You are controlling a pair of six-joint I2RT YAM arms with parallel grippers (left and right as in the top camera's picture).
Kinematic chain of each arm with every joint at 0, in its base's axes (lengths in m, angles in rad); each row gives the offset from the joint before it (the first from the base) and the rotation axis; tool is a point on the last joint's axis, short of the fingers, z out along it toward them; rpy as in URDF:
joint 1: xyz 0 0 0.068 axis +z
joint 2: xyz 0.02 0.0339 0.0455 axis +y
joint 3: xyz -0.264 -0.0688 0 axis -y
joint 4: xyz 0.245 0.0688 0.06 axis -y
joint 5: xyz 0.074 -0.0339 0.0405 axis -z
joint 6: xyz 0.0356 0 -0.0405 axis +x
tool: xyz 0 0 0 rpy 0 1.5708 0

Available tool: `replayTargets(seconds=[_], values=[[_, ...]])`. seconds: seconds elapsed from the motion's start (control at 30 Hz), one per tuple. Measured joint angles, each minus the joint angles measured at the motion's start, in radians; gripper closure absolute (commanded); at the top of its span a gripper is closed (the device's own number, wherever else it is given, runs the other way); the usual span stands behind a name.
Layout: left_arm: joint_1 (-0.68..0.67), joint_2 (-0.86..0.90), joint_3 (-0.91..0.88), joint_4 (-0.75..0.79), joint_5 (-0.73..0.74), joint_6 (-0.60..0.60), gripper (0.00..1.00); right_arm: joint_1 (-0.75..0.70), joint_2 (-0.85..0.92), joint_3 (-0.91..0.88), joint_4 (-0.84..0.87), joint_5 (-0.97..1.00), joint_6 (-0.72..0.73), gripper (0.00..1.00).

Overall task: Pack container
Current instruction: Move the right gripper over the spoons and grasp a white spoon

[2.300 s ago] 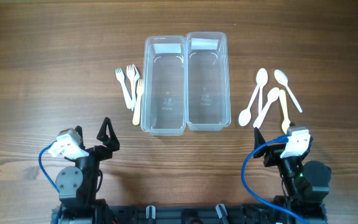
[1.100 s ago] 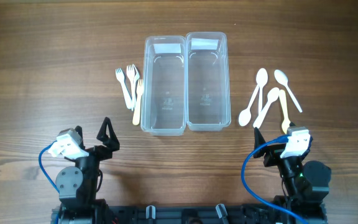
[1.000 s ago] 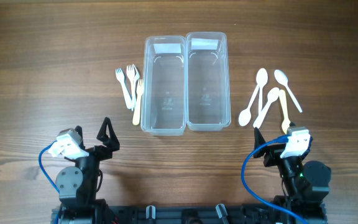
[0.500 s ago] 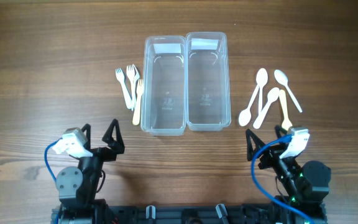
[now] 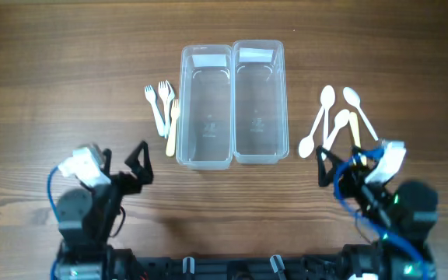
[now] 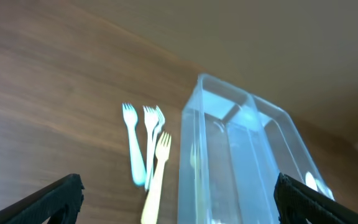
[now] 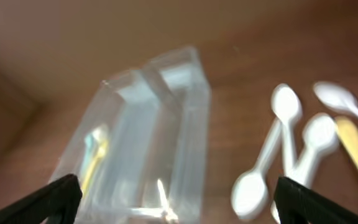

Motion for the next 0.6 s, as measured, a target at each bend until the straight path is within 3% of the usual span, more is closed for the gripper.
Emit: replayTargets(seconds=[0.17, 0.37, 0.6], values=[[0.0, 0.33, 0.274, -0.109, -0.024, 0.053, 0.0, 0.0, 0.399, 0.342, -0.286, 0.086, -0.084, 0.0], [0.0, 0.709, 0.539, -0.246, -0.039, 0.124, 0.0, -0.016, 0.785, 0.716, -0.459, 0.132, -0.136, 0.0], [0.0, 0.964, 0.632, -0.294, -0.087, 0.158, 0.0, -0.085, 1.088, 0.826, -0.513, 0.136, -0.149, 0.0]])
